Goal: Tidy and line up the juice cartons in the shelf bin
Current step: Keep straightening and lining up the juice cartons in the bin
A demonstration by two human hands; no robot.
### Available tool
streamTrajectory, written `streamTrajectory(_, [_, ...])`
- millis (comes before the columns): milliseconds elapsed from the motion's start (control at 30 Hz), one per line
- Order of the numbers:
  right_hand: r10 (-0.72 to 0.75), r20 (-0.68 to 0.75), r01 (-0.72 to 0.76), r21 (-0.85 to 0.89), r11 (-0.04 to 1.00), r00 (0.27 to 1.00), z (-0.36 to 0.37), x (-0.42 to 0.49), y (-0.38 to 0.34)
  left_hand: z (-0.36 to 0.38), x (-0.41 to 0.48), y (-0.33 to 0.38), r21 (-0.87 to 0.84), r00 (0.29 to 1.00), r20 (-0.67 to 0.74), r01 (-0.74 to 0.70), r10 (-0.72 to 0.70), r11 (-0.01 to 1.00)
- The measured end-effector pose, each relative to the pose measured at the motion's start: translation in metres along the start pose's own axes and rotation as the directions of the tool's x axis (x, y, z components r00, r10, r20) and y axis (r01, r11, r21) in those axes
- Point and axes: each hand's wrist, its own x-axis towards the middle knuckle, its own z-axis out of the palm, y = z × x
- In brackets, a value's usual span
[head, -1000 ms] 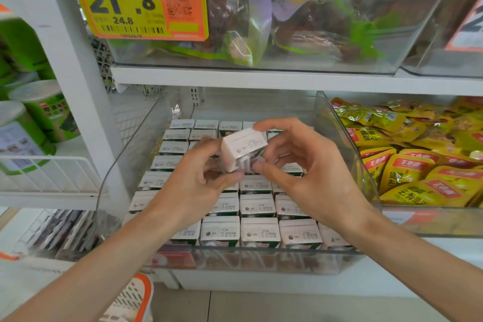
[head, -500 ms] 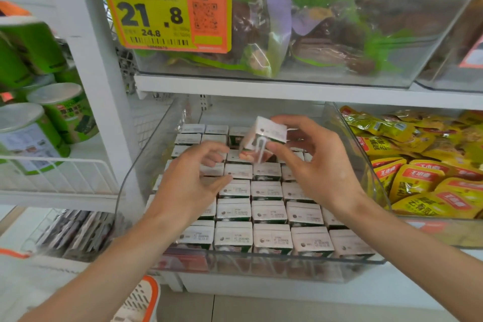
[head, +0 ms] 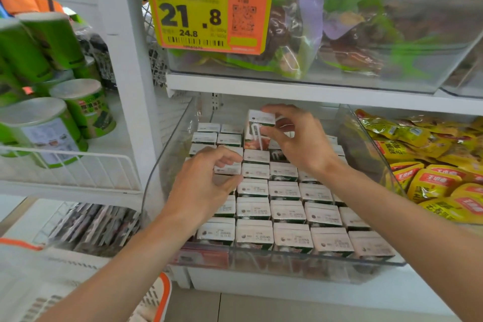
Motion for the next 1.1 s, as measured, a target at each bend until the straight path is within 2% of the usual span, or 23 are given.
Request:
streamTrajectory(200, [0.045, 0.175, -0.011, -0.192, 0.981, 0.984, 0.013, 0.005, 0.008, -0.001, 0.0, 0.001, -0.036, 1.0, -0.018, 0.021, -0.022, 0.999])
streamTrajectory(433, [0.063, 0.26, -0.009, -0.203, 0.979, 0.963, 0.014, 0.012, 0.01, -0.006, 0.0, 0.0, -0.046, 0.996, -0.066, 0.065, -0.068, 0.997])
streamTrajectory(633, [-0.003, 0.314, 0.053, -0.152, 0.987, 0.949, 0.037, 0.031, -0.008, -0.007, -0.001, -0.001, -0.065, 0.993, -0.082, 0.082, -0.087, 0.995])
streamTrajectory(833, [-0.059, 0.472, 0.223, -0.3, 0.927, 0.88, 0.033, 0.053, -0.011, -0.009, -0.001, -0.005, -0.127, 0.99, -0.087, 0.097, -0.108, 0.987])
streamTrajectory(1000, [-0.036, 0.497, 0.178, -0.241, 0.954, 0.867, 0.035, 0.06, -0.007, -0.009, 0.0, -0.004, -0.138, 0.99, -0.08, 0.102, -0.114, 0.985])
streamTrajectory(1100, [-0.029, 0.449, 0.074, -0.081, 0.994, 0.893, 0.032, 0.051, 0.0, -0.009, -0.001, -0.003, -0.143, 0.99, -0.083, 0.102, -0.115, 0.984])
